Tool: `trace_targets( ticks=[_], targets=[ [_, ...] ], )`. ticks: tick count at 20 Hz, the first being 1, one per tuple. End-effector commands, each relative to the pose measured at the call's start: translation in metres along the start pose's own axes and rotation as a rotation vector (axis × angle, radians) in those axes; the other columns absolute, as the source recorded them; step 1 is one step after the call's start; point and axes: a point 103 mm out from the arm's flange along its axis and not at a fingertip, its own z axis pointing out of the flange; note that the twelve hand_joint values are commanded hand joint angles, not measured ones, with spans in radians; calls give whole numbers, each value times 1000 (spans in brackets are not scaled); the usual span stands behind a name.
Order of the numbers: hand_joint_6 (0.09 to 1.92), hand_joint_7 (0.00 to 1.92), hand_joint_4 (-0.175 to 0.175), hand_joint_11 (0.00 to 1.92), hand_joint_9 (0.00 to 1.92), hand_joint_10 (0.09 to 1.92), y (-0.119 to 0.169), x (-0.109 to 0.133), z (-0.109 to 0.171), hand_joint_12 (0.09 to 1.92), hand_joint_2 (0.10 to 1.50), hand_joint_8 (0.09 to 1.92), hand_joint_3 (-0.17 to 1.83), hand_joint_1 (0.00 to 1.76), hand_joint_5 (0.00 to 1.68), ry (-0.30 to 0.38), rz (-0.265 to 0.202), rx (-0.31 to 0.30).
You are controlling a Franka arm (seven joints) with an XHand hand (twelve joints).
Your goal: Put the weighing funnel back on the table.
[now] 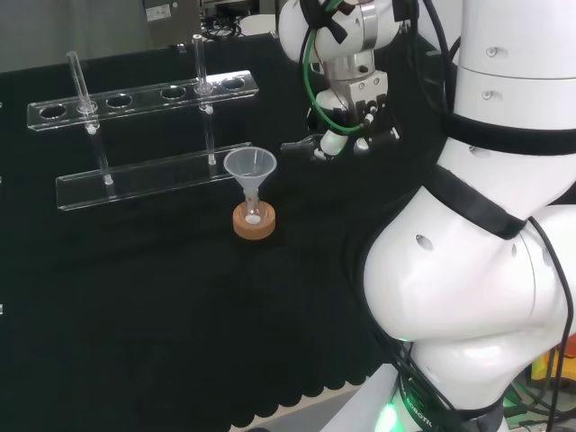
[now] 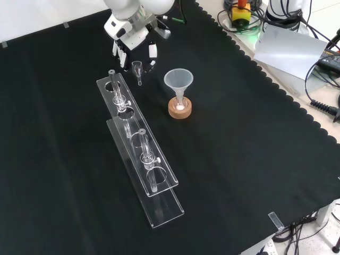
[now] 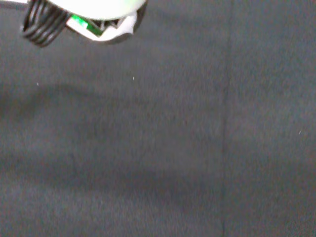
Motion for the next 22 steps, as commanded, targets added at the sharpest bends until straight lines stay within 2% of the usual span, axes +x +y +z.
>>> trace_targets(
  ticks=[1, 15, 17, 21, 22],
  targets=[
    [943, 1062, 175, 813, 1142, 343, 8, 2, 21, 1108, 674, 668, 741, 1087, 1142, 4, -14, 24],
    [947, 1039, 175, 814, 1128, 342, 24, 10, 44, 1106, 675, 670, 742, 1087, 1140, 29, -30, 34],
    [948, 1036, 175, 814, 1127, 342, 24, -3, 44, 1106, 675, 672, 742, 1087, 1139, 45, -35, 29],
    [950, 1029, 175, 814, 1122, 342, 33, 9, 47, 1105, 676, 673, 742, 1086, 1138, 27, -42, 34],
    [950, 1028, 175, 814, 1120, 342, 35, 10, 47, 1105, 676, 674, 742, 1086, 1138, 41, -41, 32]
  ],
)
